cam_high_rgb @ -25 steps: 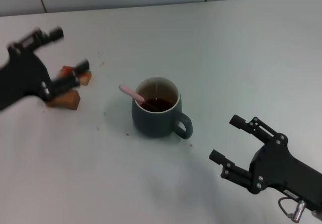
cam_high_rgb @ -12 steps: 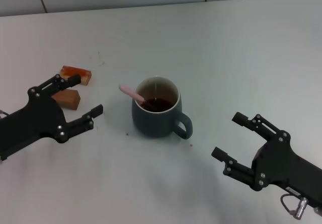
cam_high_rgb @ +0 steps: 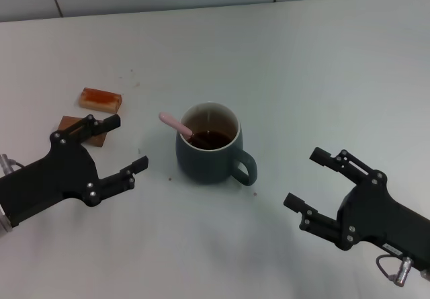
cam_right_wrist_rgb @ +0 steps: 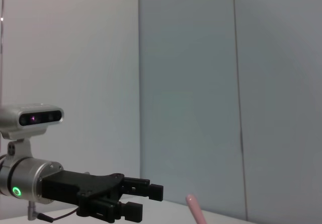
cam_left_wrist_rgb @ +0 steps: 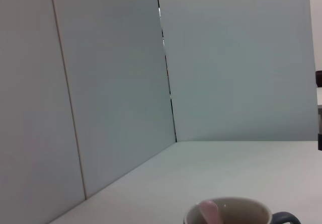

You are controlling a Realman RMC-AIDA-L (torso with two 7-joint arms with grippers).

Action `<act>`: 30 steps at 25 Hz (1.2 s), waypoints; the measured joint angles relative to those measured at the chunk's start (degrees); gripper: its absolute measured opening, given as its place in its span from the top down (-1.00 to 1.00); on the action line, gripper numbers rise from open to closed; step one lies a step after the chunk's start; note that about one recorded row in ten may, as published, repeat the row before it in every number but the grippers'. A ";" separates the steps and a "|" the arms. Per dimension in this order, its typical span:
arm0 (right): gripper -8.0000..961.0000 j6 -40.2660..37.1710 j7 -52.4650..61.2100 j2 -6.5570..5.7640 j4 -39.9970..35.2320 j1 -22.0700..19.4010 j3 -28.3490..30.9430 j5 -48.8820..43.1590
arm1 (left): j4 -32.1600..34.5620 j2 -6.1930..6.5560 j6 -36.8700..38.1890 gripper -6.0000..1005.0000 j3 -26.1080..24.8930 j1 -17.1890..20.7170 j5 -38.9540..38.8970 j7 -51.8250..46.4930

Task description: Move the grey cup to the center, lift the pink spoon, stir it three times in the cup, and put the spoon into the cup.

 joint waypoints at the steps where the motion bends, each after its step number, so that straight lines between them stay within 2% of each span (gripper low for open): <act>1: -0.68 0.05 0.87 0.01 -0.41 0.29 -0.25 -0.10 | -0.02 0.02 0.02 -0.57 0.03 0.04 0.07 -0.14; 6: -0.68 0.22 5.56 0.05 -4.01 1.99 -2.79 -0.42 | -0.07 0.29 -0.60 -0.57 0.61 0.12 0.65 -3.01; 13: -0.67 2.59 11.77 0.37 -8.45 7.15 -11.54 -0.47 | -0.11 0.46 -0.57 -0.57 0.72 0.27 3.62 -3.49; 30: -0.68 6.17 12.28 0.58 -8.31 11.12 -14.56 -0.56 | -0.35 0.20 0.67 -0.56 0.73 1.29 4.54 -3.88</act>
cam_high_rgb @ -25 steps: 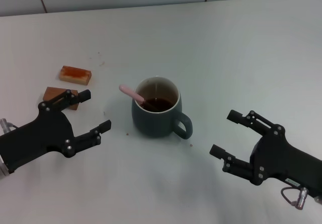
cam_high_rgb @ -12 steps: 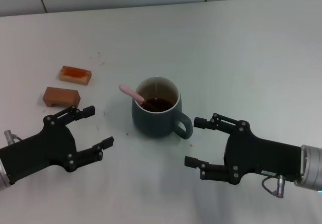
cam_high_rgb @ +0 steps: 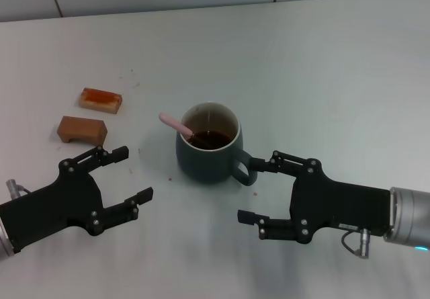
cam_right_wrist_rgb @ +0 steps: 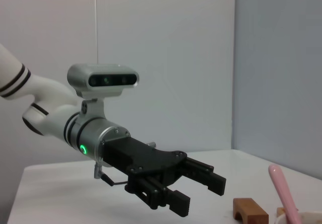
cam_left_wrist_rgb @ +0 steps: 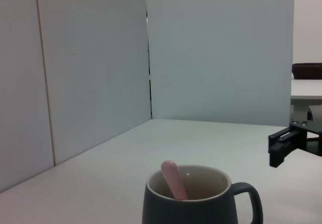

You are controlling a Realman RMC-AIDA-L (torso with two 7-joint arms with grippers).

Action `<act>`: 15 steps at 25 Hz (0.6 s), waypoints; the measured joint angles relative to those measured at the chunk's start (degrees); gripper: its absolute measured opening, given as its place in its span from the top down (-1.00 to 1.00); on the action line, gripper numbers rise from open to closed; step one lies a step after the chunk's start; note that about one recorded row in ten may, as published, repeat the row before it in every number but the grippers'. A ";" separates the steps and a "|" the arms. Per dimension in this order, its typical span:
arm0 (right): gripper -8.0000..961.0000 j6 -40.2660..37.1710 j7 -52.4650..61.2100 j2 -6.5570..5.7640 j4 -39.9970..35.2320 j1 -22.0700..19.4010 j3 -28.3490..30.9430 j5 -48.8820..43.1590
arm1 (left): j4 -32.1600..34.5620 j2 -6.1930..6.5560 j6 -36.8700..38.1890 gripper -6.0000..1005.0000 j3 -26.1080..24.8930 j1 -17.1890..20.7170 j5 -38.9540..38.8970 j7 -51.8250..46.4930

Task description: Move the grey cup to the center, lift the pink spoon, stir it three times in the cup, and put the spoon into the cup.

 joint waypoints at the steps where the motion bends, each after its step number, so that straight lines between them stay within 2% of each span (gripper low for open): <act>1: -0.68 0.29 0.01 0.00 0.05 0.23 -0.12 0.00 | -0.11 0.00 0.03 -0.56 0.00 0.01 -0.01 0.05; 15: -0.67 1.05 0.71 -0.01 0.47 2.70 -2.51 0.00 | -0.64 -0.09 2.11 -0.56 0.00 1.18 -0.10 0.21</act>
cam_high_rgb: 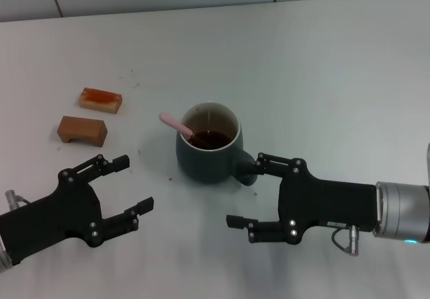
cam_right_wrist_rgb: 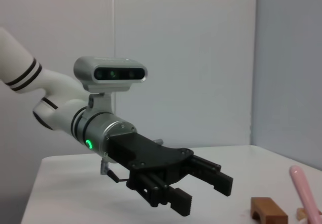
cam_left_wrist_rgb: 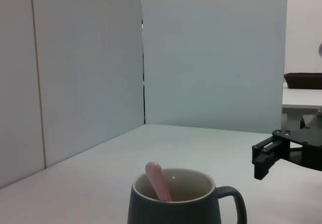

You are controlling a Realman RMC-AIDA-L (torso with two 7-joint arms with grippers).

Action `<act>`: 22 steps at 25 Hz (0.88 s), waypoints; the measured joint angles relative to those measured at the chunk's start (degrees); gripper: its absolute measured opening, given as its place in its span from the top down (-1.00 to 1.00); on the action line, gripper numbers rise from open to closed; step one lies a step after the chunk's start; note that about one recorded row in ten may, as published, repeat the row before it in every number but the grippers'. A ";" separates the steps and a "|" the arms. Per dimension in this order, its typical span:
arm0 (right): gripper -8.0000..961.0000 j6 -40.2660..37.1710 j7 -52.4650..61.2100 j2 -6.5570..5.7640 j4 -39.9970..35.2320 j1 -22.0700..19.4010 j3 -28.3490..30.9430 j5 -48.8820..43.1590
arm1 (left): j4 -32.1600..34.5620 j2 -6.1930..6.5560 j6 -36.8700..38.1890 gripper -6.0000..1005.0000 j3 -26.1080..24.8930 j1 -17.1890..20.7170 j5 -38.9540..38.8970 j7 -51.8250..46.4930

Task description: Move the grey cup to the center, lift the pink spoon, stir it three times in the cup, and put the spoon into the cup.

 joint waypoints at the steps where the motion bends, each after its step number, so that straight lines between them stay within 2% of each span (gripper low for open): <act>1: -0.67 0.11 -0.02 0.05 0.03 -0.02 -0.37 0.02 | 0.00 0.00 0.05 -0.56 0.00 0.17 0.00 0.01; 22: -0.67 0.54 -0.29 0.05 2.03 -0.38 -0.07 0.54 | 0.00 -0.09 -1.08 -0.56 0.00 -0.16 -0.08 0.81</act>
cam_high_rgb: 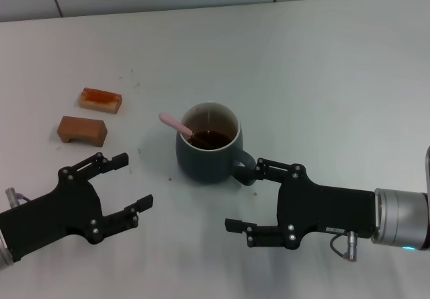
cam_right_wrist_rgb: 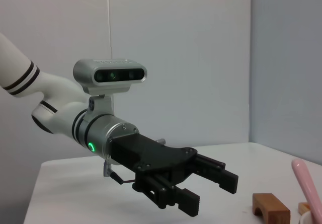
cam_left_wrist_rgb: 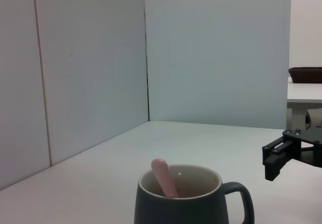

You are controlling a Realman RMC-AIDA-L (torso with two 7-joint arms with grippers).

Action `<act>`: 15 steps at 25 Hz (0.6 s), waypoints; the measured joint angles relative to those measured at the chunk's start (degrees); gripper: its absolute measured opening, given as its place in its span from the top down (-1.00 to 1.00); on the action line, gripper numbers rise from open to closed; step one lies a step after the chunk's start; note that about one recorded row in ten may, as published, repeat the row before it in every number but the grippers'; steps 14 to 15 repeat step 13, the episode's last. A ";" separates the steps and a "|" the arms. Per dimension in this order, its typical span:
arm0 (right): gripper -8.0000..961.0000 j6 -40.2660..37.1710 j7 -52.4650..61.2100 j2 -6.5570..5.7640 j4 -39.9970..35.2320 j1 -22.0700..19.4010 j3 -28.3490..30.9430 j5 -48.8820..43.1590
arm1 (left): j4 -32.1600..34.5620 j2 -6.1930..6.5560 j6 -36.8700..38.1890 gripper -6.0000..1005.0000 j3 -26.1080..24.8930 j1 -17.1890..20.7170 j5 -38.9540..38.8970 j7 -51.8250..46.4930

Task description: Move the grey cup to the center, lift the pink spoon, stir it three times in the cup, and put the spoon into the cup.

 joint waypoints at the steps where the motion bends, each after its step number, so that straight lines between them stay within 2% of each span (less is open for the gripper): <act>1: -0.67 0.00 0.00 0.00 0.02 0.00 0.02 0.00 | 0.00 0.00 -0.01 -0.56 0.00 -0.02 -0.01 0.00; 15: -0.67 -0.01 0.08 0.00 -0.04 0.31 0.06 0.10 | 0.00 0.00 -0.02 -0.56 0.00 -0.07 -0.08 -0.59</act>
